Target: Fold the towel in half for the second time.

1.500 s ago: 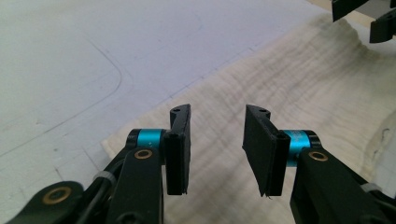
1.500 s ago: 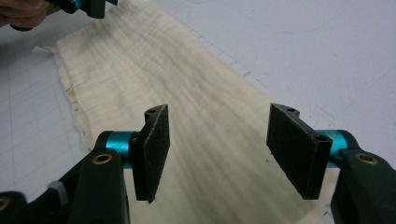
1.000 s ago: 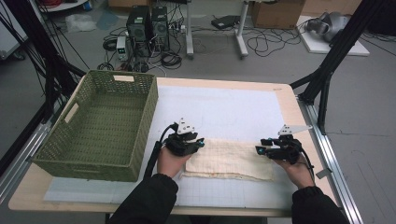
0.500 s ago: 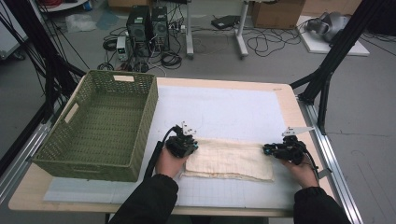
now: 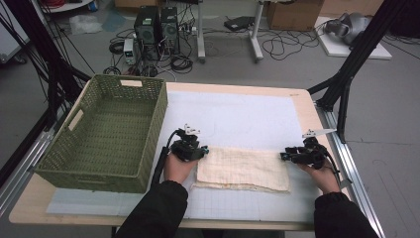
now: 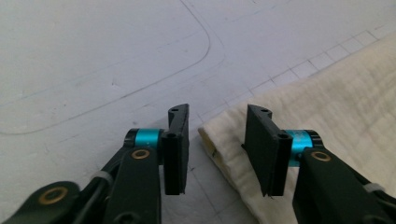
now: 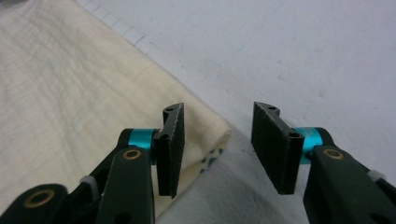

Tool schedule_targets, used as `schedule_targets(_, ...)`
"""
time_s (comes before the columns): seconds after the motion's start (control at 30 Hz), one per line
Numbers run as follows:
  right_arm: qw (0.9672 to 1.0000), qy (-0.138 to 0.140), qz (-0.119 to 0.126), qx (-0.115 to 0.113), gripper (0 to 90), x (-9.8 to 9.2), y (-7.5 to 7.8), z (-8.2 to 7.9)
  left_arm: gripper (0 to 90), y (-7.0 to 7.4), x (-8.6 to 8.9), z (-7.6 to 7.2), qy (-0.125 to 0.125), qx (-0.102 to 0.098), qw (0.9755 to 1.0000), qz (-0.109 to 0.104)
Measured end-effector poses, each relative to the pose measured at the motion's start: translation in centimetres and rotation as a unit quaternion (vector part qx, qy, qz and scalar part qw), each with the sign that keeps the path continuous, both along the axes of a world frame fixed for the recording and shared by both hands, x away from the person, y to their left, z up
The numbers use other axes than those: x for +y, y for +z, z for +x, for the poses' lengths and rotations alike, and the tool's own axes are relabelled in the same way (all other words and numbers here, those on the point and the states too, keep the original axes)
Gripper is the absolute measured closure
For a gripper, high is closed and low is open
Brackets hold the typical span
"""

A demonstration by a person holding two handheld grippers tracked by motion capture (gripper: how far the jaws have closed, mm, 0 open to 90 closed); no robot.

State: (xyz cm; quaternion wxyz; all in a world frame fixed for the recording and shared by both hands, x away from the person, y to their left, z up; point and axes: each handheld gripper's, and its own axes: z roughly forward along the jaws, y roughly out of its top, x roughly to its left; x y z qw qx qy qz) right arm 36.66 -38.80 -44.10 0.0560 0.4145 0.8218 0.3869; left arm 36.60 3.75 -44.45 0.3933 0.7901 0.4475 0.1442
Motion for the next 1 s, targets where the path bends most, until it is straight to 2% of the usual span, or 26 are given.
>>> schedule_targets(0.03, 1.0000, 0.008, 0.000, 0.002, 59.9, 0.2, 0.0, -0.1, 63.0, 0.0, -0.1, -0.1, -0.002, -0.006, 0.9999, 0.008)
schedule_targets(0.1, 0.9997, 0.023, -0.006, -0.001, 61.9, 0.7, 0.0, -0.2, 68.3, 0.0, -0.1, -0.1, -0.009, -0.004, 0.9999, 0.009)
schedule_targets(0.17, 0.9995, 0.031, -0.010, -0.001, 68.2, 0.9, 0.0, -0.3, 76.7, 0.0, -0.2, -0.2, -0.011, -0.004, 0.9999, 0.008)
schedule_targets(0.23, 0.9992, 0.038, -0.004, 0.010, 80.3, 0.9, 0.0, -0.2, 83.3, 0.0, -0.3, -0.5, -0.021, -0.009, 0.9997, 0.008)
schedule_targets(0.27, 0.9988, 0.046, 0.003, 0.018, 81.7, 1.0, -0.2, -0.2, 84.2, 0.0, -0.4, -0.6, -0.020, -0.013, 0.9997, 0.011)
schedule_targets(0.37, 0.9983, 0.056, -0.001, 0.017, 84.2, 1.1, 0.0, -0.2, 86.3, 0.0, -0.7, -0.9, -0.014, -0.027, 0.9994, 0.019)
schedule_targets(0.43, 0.9989, 0.045, -0.003, 0.016, 84.5, 0.9, 0.2, -0.1, 86.6, 0.3, -0.6, -0.8, -0.001, -0.041, 0.9991, 0.005)
schedule_targets(0.47, 0.9990, 0.043, -0.002, 0.012, 84.5, 0.7, 0.4, 0.0, 86.7, 0.3, -0.6, -0.8, -0.001, -0.041, 0.9991, 0.005)
schedule_targets(0.5, 0.9992, 0.040, -0.002, 0.010, 84.5, 0.6, 0.6, 0.1, 86.7, 0.8, -0.5, -0.6, 0.011, -0.059, 0.9982, -0.007)
schedule_targets(0.53, 0.9994, 0.035, -0.002, 0.006, 84.5, 0.5, 0.9, 0.3, 86.7, 0.8, -0.5, -0.6, 0.011, -0.059, 0.9982, -0.007)
schedule_targets(0.57, 0.9995, 0.031, -0.002, 0.000, 84.5, 0.4, 1.3, 0.5, 86.8, 1.7, -0.5, -0.4, 0.020, -0.075, 0.9967, -0.026)
schedule_targets(0.6, 0.9996, 0.026, 0.001, -0.008, 84.5, 0.3, 1.7, 0.7, 86.8, 1.7, -0.5, -0.4, 0.020, -0.075, 0.9967, -0.026)
schedule_targets(0.63, 0.9997, 0.020, 0.001, -0.010, 84.5, 0.3, 2.1, 0.9, 86.8, 2.8, -0.7, -0.2, 0.025, -0.102, 0.9941, -0.029)
schedule_targets(0.67, 0.9997, 0.015, -0.001, -0.017, 84.5, 0.2, 2.6, 1.1, 86.7, 3.3, -0.8, 0.1, 0.027, -0.111, 0.9931, -0.027)
schedule_targets(0.73, 0.9993, -0.001, 0.012, -0.036, 84.5, 0.0, 3.2, 1.5, 86.7, 3.7, -0.8, 0.6, 0.039, -0.126, 0.9908, -0.031)
schedule_targets(0.8, 0.9989, -0.015, 0.022, -0.039, 84.5, -0.2, 3.0, 1.8, 86.7, 3.1, -0.6, 1.2, 0.047, -0.114, 0.9918, -0.034)
schedule_targets(0.83, 0.9993, -0.015, 0.016, -0.028, 84.5, -0.2, 2.6, 2.0, 86.7, 2.7, -0.5, 1.5, 0.041, -0.104, 0.9933, -0.029)
schedule_targets(0.87, 0.9995, -0.017, 0.018, -0.018, 84.5, -0.2, 2.2, 2.2, 86.7, 2.7, -0.5, 1.5, 0.041, -0.104, 0.9933, -0.029)
schedule_targets(0.9, 0.9995, -0.018, 0.018, -0.017, 84.5, -0.1, 1.9, 2.2, 86.7, 2.1, -0.7, 1.4, 0.034, -0.104, 0.9938, -0.020)
schedule_targets(0.97, 0.9993, -0.018, 0.024, -0.024, 84.5, -0.1, 1.8, 2.1, 86.7, 2.1, -0.6, 1.3, 0.030, -0.106, 0.9937, -0.016)
schedule_targets(1.0, 0.9991, -0.017, 0.028, -0.028, 84.5, -0.2, 1.8, 2.0, 86.6, 2.2, -0.5, 1.3, 0.031, -0.110, 0.9932, -0.020)
